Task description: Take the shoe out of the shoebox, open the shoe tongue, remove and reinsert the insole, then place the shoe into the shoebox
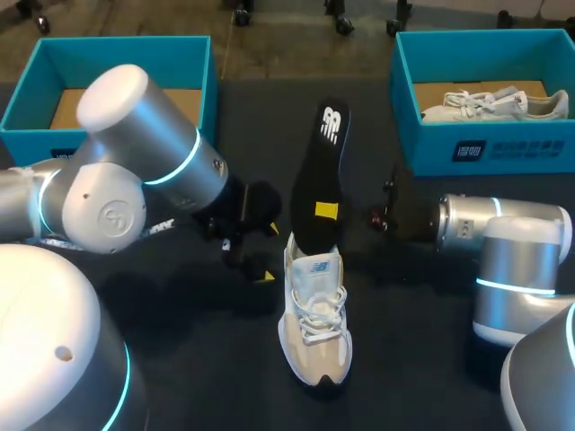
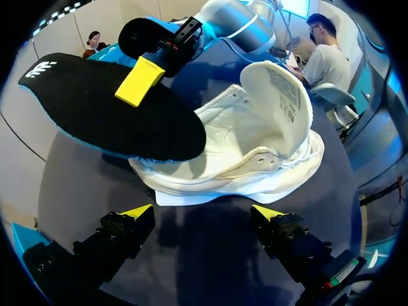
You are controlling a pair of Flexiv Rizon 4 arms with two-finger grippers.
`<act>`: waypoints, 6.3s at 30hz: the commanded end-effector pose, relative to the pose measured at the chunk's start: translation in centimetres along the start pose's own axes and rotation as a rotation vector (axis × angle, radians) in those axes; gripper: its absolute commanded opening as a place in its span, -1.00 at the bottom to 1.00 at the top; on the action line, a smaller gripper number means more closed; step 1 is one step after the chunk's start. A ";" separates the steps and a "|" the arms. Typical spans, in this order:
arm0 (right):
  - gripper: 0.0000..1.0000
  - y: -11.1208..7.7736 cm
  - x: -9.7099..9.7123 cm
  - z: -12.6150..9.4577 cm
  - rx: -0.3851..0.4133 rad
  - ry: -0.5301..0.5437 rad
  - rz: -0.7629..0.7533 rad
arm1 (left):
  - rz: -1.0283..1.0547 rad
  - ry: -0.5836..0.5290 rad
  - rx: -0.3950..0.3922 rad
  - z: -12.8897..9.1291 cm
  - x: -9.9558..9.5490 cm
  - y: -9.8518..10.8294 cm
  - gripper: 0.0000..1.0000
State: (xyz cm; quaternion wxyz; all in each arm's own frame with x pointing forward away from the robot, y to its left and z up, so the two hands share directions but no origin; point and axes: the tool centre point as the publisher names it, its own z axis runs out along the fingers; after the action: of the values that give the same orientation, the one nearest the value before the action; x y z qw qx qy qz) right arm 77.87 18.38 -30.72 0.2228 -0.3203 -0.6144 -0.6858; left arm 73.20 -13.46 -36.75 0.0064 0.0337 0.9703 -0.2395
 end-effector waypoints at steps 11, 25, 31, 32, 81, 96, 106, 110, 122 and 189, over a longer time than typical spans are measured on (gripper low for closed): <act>-1.00 -1.9 0.1 -0.3 -0.028 0.012 -0.005 | -0.002 0.005 -0.008 0.6 -0.2 0.0 1.00; -1.00 -3.5 0.1 -0.5 -0.013 0.021 0.005 | -0.001 0.022 -0.005 0.8 -0.1 0.0 1.00; -1.00 -4.5 0.3 -0.4 0.006 0.022 0.015 | 0.006 0.035 -0.001 0.9 -0.1 -0.2 1.00; -1.00 -4.6 0.3 -0.3 0.009 0.022 0.019 | 0.006 0.035 -0.001 0.9 -0.1 -0.2 1.00; -0.48 -6.7 2.5 0.8 0.165 -0.004 0.050 | 0.006 0.035 -0.001 0.9 -0.1 -0.2 1.00; -0.43 -5.5 3.3 1.7 0.191 0.010 0.000 | 0.006 0.035 -0.001 0.9 -0.1 -0.2 1.00; -0.47 -3.7 3.2 2.0 0.186 0.028 -0.022 | 0.006 0.035 -0.001 0.9 -0.1 -0.2 1.00; -0.51 -2.9 2.8 2.2 0.171 0.041 -0.020 | 0.006 0.035 -0.001 0.9 -0.1 -0.2 1.00; -1.00 -3.1 1.6 2.3 0.126 0.007 0.087 | 0.006 0.035 -0.001 0.9 -0.1 -0.2 1.00; -1.00 -8.4 2.1 1.0 0.195 -0.082 0.207 | 0.006 0.035 -0.001 0.9 -0.1 -0.2 1.00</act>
State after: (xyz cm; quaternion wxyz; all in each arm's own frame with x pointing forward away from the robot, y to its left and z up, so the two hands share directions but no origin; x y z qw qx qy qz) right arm 71.71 20.94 -34.84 0.2986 -0.3825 -0.6486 -0.5864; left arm 73.20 -13.97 -37.35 -0.0094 0.0402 0.9703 -0.2386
